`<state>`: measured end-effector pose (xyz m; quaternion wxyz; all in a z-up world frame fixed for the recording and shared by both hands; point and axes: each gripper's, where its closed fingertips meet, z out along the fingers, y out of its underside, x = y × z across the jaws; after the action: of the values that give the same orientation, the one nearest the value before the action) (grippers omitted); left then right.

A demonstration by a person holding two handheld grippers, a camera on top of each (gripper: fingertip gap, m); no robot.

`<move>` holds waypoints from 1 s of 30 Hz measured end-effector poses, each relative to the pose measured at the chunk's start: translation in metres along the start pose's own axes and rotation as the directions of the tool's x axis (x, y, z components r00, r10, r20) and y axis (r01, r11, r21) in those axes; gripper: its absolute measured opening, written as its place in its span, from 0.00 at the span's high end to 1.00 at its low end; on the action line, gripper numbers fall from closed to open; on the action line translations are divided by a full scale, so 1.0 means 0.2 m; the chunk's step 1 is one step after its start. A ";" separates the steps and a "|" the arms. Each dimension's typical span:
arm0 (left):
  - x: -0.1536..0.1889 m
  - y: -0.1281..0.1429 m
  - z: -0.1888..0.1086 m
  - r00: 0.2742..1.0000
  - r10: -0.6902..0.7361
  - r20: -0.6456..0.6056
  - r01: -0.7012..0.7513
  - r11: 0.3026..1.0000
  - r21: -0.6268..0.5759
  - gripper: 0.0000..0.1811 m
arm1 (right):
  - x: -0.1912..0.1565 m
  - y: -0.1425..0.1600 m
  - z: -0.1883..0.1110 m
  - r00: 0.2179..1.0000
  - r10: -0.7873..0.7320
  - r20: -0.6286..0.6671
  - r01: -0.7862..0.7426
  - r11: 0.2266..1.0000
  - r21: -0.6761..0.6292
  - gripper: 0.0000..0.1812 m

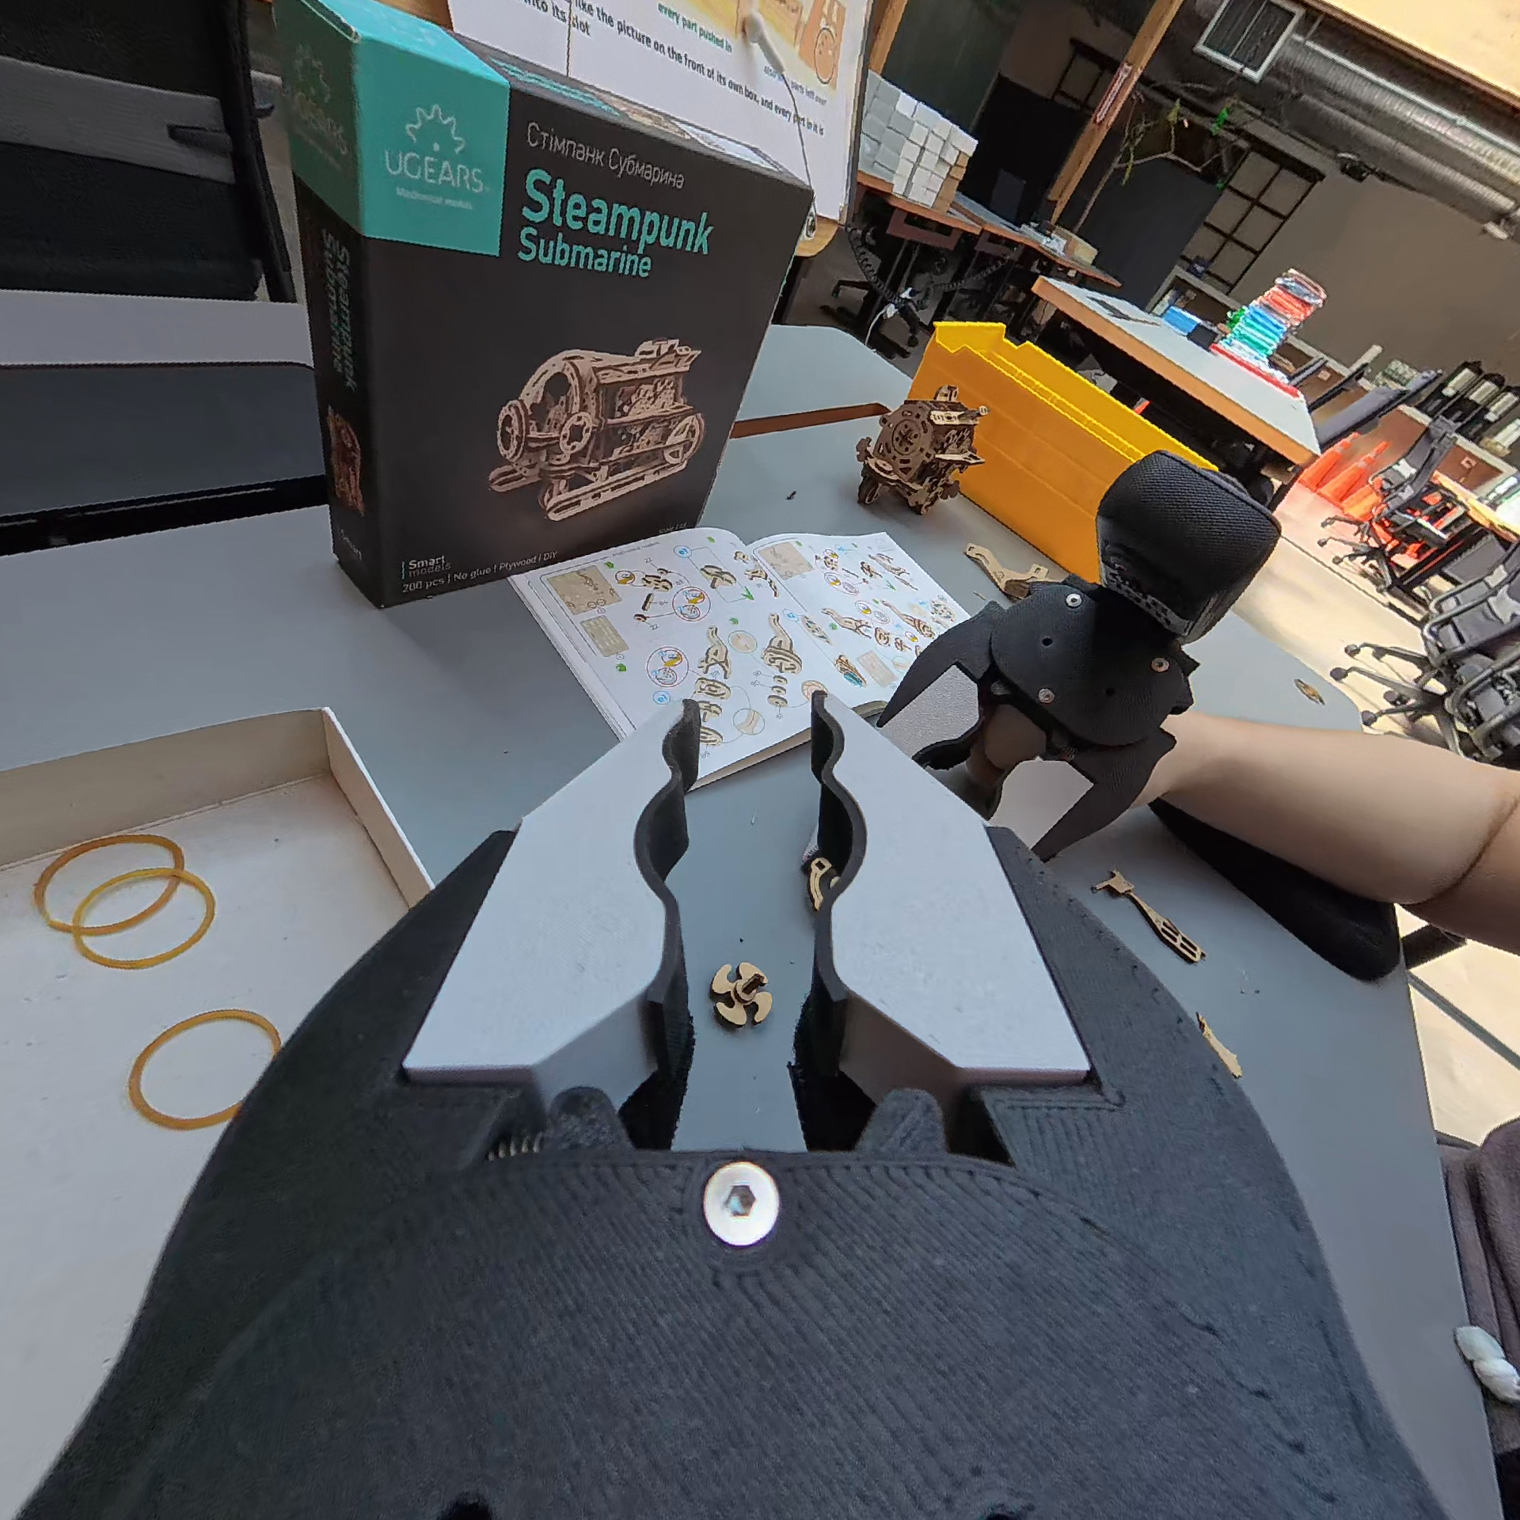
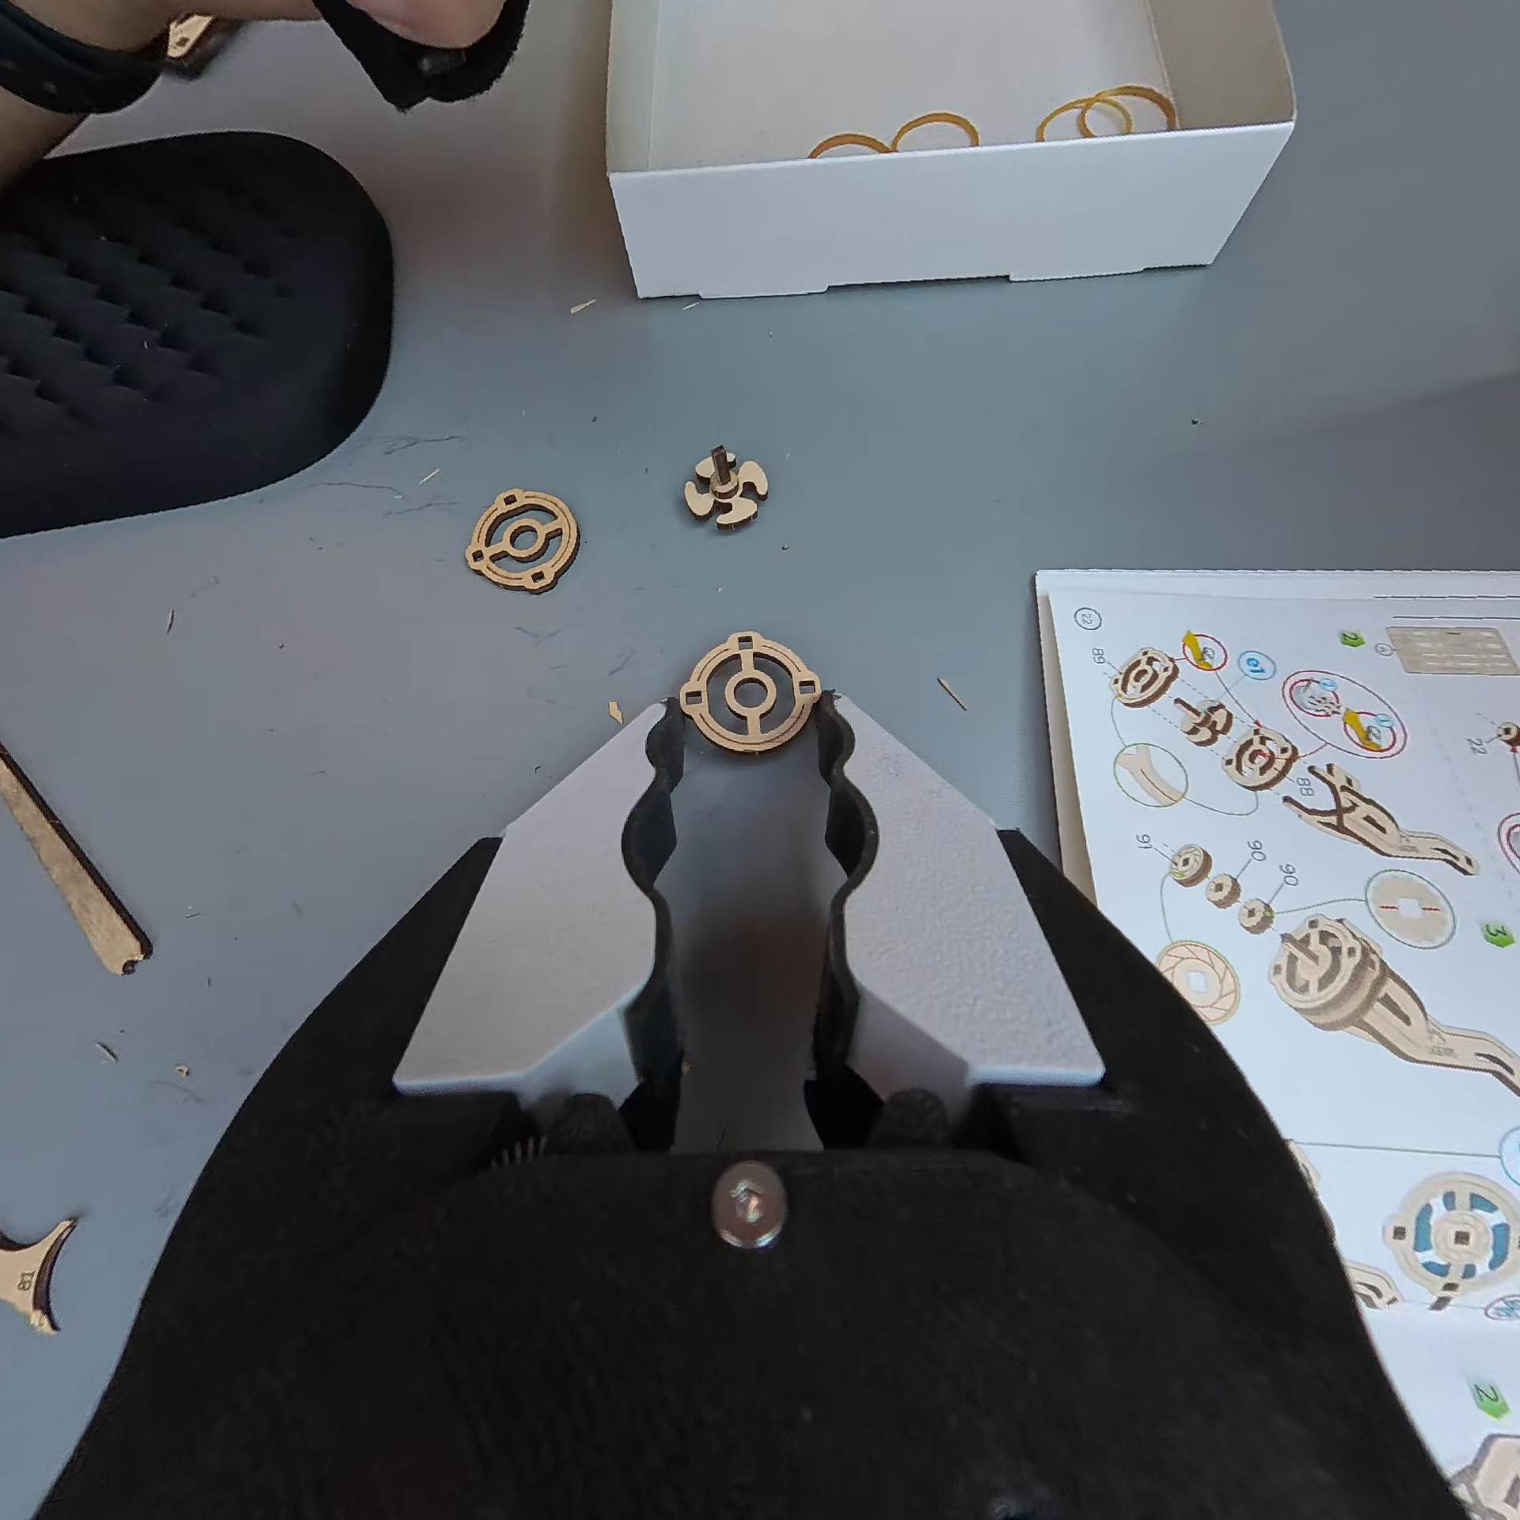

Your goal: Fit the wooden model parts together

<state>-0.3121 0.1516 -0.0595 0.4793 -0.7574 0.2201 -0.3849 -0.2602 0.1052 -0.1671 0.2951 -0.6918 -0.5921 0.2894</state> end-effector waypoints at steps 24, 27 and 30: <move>0.02 0.09 -0.01 0.993 0.086 -0.076 -0.094 0.989 -0.118 0.88 | 0.02 0.02 -0.03 0.994 -0.104 -0.041 0.103 0.994 -0.023 0.83; 0.02 0.10 -0.01 0.994 0.083 -0.077 -0.092 0.988 -0.121 0.88 | 0.01 0.02 -0.02 0.997 -0.065 -0.040 0.064 0.998 -0.016 0.86; 0.02 0.10 -0.01 0.994 0.085 -0.074 -0.094 0.988 -0.123 0.88 | 0.03 0.02 -0.02 0.994 -0.029 -0.108 0.027 0.999 -0.022 0.86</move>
<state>-0.3104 0.1401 -0.0758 0.4393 -0.7620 0.2942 -0.3740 -0.2551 0.1098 -0.1677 0.3235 -0.7010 -0.5879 0.2414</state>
